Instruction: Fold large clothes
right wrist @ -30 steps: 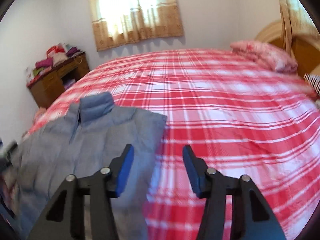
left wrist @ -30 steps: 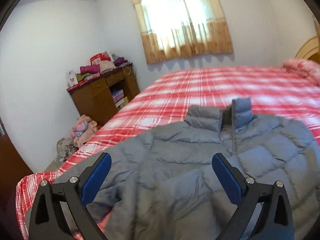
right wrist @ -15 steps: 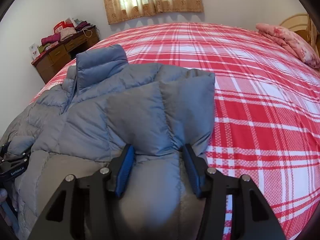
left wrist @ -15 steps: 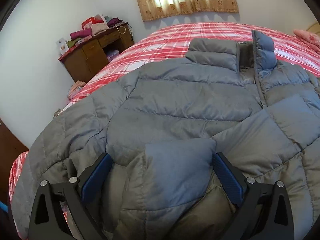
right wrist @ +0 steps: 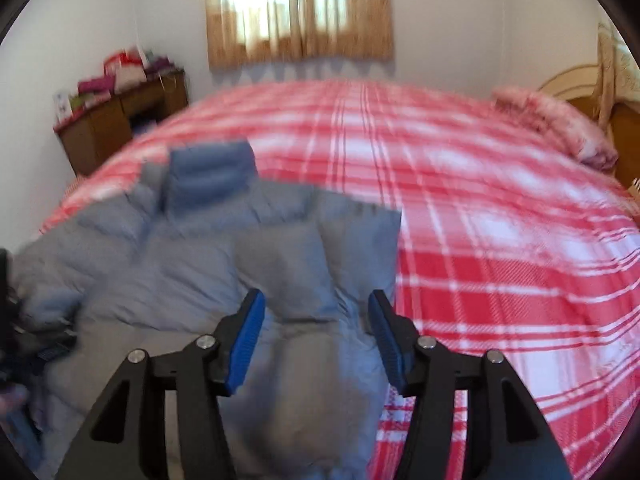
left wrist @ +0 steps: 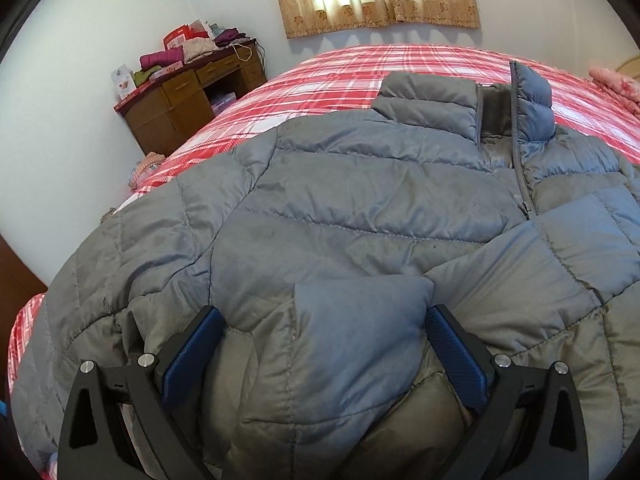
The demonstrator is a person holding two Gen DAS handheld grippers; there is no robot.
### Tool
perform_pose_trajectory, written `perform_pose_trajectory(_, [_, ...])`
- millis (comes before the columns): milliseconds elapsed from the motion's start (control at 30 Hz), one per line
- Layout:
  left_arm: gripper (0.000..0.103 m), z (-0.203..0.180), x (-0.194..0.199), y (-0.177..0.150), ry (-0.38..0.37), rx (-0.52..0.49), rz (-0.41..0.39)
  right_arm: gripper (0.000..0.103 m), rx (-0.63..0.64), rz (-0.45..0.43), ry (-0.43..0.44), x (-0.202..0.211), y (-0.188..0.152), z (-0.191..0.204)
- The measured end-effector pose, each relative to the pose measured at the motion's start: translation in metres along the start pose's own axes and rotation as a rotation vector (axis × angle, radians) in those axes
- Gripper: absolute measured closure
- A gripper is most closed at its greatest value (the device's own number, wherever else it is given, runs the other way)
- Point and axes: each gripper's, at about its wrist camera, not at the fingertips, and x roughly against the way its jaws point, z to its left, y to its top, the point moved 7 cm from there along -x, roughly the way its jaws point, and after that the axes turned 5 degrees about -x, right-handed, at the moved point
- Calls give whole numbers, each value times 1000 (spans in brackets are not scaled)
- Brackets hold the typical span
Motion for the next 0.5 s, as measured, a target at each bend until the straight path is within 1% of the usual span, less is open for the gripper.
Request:
perform_pose_trajectory(67, [1, 4, -2, 3, 1, -1, -1, 37, 49, 13, 57, 2, -3, 24])
perform_pose_trajectory(100, [1, 4, -2, 3, 2, -3, -1, 37, 92, 28, 68, -2, -10, 38])
perform_pose_trajectory(167, [1, 5, -2, 3, 0, -1, -1, 37, 137, 57, 71, -13, -22, 49])
perform_pose_trajectory(233, [1, 5, -2, 3, -2, 1, -1, 37, 133, 96, 71, -28, -37, 52])
perform_pose_trajectory(300, [1, 5, -2, 2, -2, 0, -1, 37, 120, 116, 63, -39, -46, 48])
perform_pose_trajectory(500, [1, 4, -1, 2, -2, -1, -1, 37, 112, 132, 55, -48, -51, 45])
